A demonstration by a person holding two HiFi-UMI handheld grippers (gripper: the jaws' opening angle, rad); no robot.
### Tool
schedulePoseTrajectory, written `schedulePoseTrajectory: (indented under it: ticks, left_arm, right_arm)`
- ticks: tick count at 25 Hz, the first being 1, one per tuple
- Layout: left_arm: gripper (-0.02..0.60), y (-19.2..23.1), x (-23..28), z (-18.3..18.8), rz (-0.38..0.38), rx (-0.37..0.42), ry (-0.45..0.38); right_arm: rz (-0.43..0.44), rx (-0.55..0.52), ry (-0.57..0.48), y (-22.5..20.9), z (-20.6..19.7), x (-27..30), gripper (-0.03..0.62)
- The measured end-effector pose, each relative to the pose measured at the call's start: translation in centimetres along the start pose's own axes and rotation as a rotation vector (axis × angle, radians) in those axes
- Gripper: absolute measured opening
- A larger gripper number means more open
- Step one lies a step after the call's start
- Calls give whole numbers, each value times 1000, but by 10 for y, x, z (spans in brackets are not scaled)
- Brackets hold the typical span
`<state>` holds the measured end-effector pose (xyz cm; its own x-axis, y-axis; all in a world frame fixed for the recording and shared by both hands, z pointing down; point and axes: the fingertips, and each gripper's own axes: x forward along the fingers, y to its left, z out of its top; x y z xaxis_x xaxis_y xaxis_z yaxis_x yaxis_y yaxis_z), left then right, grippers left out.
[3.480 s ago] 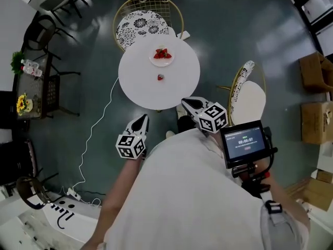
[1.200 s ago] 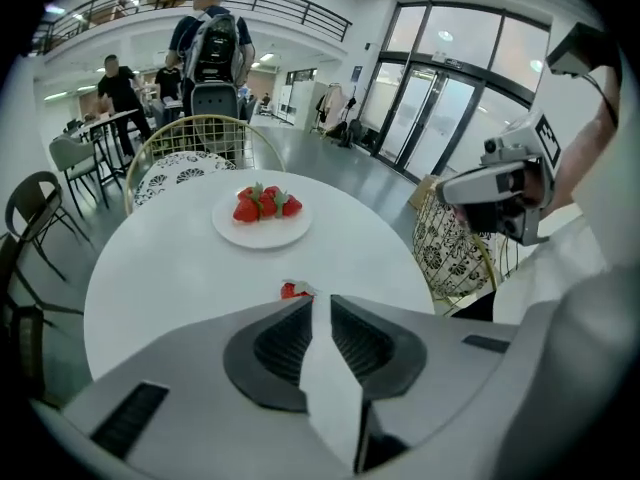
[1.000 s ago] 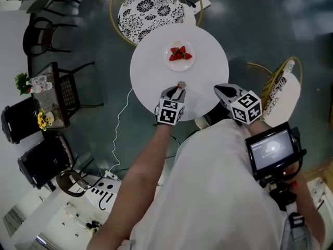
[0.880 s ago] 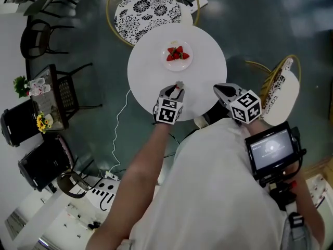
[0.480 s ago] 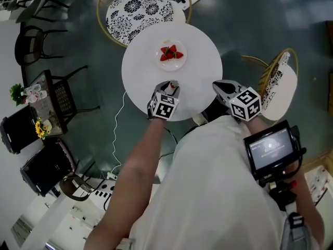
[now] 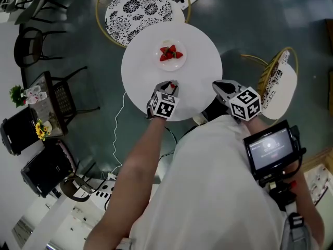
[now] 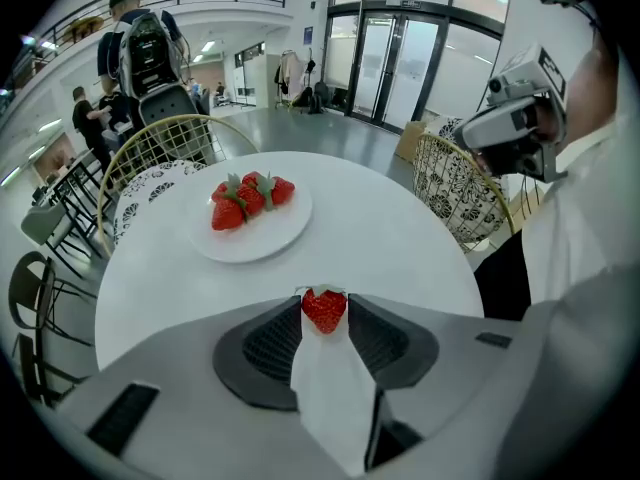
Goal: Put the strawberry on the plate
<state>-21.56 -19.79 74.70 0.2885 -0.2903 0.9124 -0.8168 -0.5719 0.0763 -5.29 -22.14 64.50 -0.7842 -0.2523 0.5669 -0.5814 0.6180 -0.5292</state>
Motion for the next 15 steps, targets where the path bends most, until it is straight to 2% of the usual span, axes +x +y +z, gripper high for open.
schedulePoseTrajectory:
  ticks: [11,15]
  left_arm:
    - [140,-5,-13,8,-4,-70,-80]
    - [137,-5,-15,17,-5,-93,-132]
  right_arm:
    - [26,-27,-7,6,5,5,5]
    - [21,-22,-5,5,1,4,5]
